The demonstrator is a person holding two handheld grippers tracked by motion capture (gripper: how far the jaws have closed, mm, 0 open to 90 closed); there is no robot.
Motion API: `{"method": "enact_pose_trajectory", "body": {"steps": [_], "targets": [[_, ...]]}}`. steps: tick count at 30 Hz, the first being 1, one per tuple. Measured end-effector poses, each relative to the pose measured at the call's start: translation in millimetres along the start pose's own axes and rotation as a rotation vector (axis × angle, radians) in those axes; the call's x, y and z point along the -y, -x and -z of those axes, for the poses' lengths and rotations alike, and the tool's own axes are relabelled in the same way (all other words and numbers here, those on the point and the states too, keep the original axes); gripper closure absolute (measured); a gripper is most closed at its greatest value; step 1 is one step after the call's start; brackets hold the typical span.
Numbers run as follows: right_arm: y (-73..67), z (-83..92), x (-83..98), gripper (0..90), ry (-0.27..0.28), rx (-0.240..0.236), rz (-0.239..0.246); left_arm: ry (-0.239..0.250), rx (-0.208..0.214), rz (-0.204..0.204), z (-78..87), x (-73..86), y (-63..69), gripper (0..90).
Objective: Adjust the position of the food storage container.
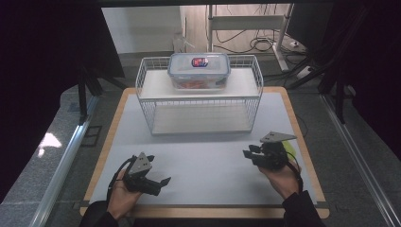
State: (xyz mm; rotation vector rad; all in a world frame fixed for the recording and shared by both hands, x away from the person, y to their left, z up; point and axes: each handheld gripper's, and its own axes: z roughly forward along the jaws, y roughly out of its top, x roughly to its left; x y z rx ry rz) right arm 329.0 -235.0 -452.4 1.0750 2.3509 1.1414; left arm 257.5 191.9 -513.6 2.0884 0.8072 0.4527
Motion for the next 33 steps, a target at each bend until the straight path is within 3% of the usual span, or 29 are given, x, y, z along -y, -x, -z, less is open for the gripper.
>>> {"method": "enact_pose_trajectory", "body": {"steps": [1, 3, 5, 10, 11, 12, 17, 25, 33], "targets": [[11.0, 5.3, 1.6, 79.9, -0.001, 0.021, -0.016, 0.005, -0.001, -0.002, 0.6, 0.0, -0.2, 1.7], [17.0, 7.5, 3.0, 83.3, -0.004, 0.037, -0.029, 0.004, -0.002, 0.001, 0.6, 0.2, -0.5, 1.7], [34.2, 15.7, 8.1, 89.7, 0.008, 0.096, -0.052, -0.001, 0.002, 0.006, 0.2, 0.9, -1.8, 1.8], [52.9, 29.1, 14.3, 90.0, 0.040, 0.160, -0.087, 0.003, -0.003, 0.004, 0.1, 0.8, -1.2, 1.9], [61.7, 36.2, 17.7, 90.0, 0.052, 0.200, -0.099, -0.002, -0.004, 0.004, -0.6, 1.0, -1.1, 1.9], [61.7, 36.2, 17.7, 90.0, 0.052, 0.200, -0.099, -0.002, -0.004, 0.004, -0.6, 1.0, -1.1, 2.0], [83.0, 47.6, 29.4, 90.0, 0.058, 0.289, -0.141, -0.006, -0.005, 0.010, -2.0, 1.3, -0.7, 2.2], [99.7, 49.1, 42.9, 90.0, 0.002, 0.350, -0.180, -0.026, -0.017, 0.004, -3.5, 1.8, -0.9, 2.8], [101.8, 44.1, 47.5, 90.0, -0.034, 0.363, -0.181, -0.032, -0.014, 0.005, -4.2, 2.0, -0.7, 2.9]]}}
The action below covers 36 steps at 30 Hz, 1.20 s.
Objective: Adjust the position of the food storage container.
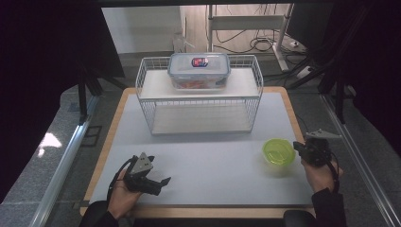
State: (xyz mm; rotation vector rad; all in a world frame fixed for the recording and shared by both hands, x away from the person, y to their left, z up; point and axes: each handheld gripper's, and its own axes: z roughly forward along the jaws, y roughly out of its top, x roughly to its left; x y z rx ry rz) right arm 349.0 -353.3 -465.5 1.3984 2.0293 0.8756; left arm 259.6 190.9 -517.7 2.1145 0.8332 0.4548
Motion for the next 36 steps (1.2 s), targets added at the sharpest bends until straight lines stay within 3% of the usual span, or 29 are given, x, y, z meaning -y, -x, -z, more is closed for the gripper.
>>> {"method": "enact_pose_trajectory", "body": {"steps": [17, 36], "targets": [[-7.4, -0.9, 10.8, 90.0, -0.058, -0.052, -0.032, -0.012, -0.003, 0.000, -1.6, 0.3, 0.1, 3.3], [-41.4, -1.4, 15.2, 90.0, -0.102, -0.203, 0.000, -0.014, -0.003, -0.009, -2.8, 0.1, 1.0, 3.3]]}}
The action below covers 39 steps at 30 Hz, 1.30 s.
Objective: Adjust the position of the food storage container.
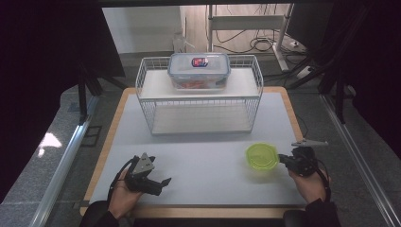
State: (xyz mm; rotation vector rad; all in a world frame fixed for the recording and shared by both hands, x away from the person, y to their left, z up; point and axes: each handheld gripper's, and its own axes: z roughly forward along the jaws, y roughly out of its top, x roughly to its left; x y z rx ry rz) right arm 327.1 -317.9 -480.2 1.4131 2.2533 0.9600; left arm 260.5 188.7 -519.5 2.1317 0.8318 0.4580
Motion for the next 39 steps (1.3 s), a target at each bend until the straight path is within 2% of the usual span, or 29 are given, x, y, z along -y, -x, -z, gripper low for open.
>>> {"method": "enact_pose_trajectory", "body": {"steps": [4, 9, 13, 19, 25, 26, 29, 32, 39], "targets": [[-4.3, -6.4, 0.3, 90.0, -0.023, -0.015, 0.019, -0.001, -0.001, -0.003, -0.1, -0.1, 0.2, 3.3], [-2.7, -10.8, 1.9, 90.0, -0.041, -0.023, 0.007, -0.002, 0.001, -0.003, -0.4, 0.0, 0.4, 3.3], [0.1, -16.8, 4.4, 90.0, -0.063, -0.058, -0.022, -0.002, 0.002, -0.004, -0.5, -0.1, 0.6, 3.3], [-2.2, -23.7, 4.3, 90.0, -0.087, -0.082, -0.014, -0.002, 0.001, -0.006, -0.7, -0.2, 0.8, 3.3], [-9.5, -33.9, 1.5, 90.0, -0.105, -0.136, -0.001, -0.004, 0.000, -0.008, -1.0, -0.2, 0.8, 3.3], [-12.7, -37.0, 0.6, 90.0, -0.111, -0.157, -0.005, -0.004, 0.000, -0.008, -1.1, -0.2, 0.8, 3.3], [-16.7, -39.1, -0.4, 90.0, -0.114, -0.164, 0.003, -0.005, 0.000, -0.008, -1.2, -0.2, 0.8, 3.4], [-23.9, -44.3, -2.4, 90.0, -0.120, -0.209, 0.001, -0.006, 0.001, -0.009, -1.5, -0.2, 0.9, 3.3], [-37.4, -54.3, -7.4, 90.0, -0.130, -0.239, 0.017, -0.007, 0.003, -0.010, -2.0, -0.2, 1.2, 3.3]]}}
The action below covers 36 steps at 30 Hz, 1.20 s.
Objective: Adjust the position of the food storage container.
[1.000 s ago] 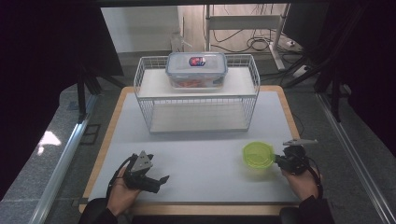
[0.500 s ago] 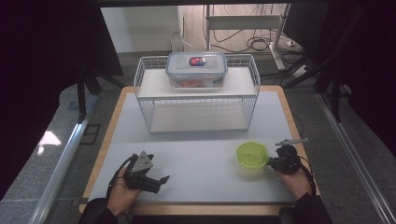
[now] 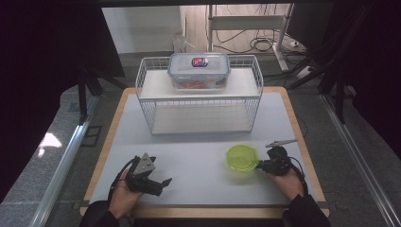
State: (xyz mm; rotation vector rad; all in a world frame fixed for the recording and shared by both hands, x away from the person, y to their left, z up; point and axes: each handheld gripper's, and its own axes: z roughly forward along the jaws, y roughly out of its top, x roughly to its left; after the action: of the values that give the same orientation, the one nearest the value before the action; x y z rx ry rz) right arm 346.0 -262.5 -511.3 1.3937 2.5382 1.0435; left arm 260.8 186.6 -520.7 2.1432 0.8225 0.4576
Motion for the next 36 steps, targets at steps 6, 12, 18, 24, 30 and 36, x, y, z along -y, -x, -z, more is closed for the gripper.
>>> {"method": "enact_pose_trajectory", "body": {"steps": [6, 12, 18, 24, 30, 36], "targets": [[-10.6, -10.7, -6.0, 90.0, -0.011, -0.032, 0.024, 0.000, 0.001, 0.000, 0.0, -0.1, 0.1, 3.3], [-19.2, -18.6, -11.3, 90.0, -0.012, -0.061, 0.033, -0.003, 0.003, 0.000, -0.1, 0.0, -0.3, 3.3], [-29.8, -27.6, -17.0, 90.0, -0.012, -0.085, 0.054, -0.004, 0.004, -0.001, -0.3, 0.0, -0.3, 3.4], [-43.1, -37.1, -25.4, 90.0, -0.015, -0.110, 0.083, -0.006, 0.005, -0.002, -0.5, 0.0, -0.3, 3.3], [-51.8, -45.7, -31.6, 90.0, -0.015, -0.124, 0.097, -0.005, 0.005, -0.002, -0.5, 0.0, -0.3, 3.4], [-61.9, -56.0, -38.8, 90.0, -0.020, -0.139, 0.115, -0.005, 0.006, -0.001, -0.4, 0.1, -0.2, 3.3]]}}
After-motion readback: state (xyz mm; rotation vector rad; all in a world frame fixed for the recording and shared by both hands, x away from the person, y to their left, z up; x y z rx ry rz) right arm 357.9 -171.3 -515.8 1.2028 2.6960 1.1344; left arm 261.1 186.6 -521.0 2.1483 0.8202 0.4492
